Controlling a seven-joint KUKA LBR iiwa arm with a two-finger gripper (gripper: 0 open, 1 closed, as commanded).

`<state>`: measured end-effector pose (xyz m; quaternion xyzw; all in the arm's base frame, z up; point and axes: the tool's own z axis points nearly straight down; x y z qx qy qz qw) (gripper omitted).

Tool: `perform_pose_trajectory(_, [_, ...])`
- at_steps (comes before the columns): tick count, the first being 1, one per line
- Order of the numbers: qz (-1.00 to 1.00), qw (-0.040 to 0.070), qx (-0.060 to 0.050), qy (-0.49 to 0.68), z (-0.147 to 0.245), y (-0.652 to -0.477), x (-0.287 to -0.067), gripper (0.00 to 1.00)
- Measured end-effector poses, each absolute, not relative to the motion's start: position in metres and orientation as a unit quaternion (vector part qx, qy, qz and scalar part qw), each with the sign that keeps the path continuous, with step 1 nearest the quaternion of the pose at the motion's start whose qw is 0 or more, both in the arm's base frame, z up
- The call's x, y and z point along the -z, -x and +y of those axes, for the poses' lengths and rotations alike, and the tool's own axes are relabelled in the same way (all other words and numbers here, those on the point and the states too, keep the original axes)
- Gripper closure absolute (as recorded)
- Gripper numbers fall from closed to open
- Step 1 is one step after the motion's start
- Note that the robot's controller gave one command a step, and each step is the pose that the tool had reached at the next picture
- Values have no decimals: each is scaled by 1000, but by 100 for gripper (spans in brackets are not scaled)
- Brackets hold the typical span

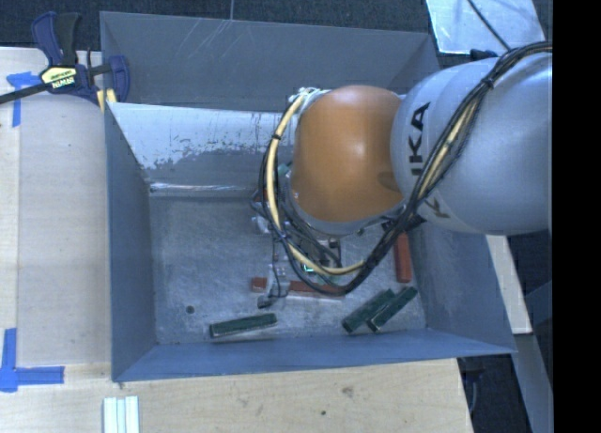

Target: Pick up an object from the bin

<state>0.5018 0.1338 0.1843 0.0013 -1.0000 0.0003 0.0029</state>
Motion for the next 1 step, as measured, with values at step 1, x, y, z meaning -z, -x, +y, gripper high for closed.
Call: perform_pose_trajectory(1, [-999,-3,0,-32,98,-485,-68,0])
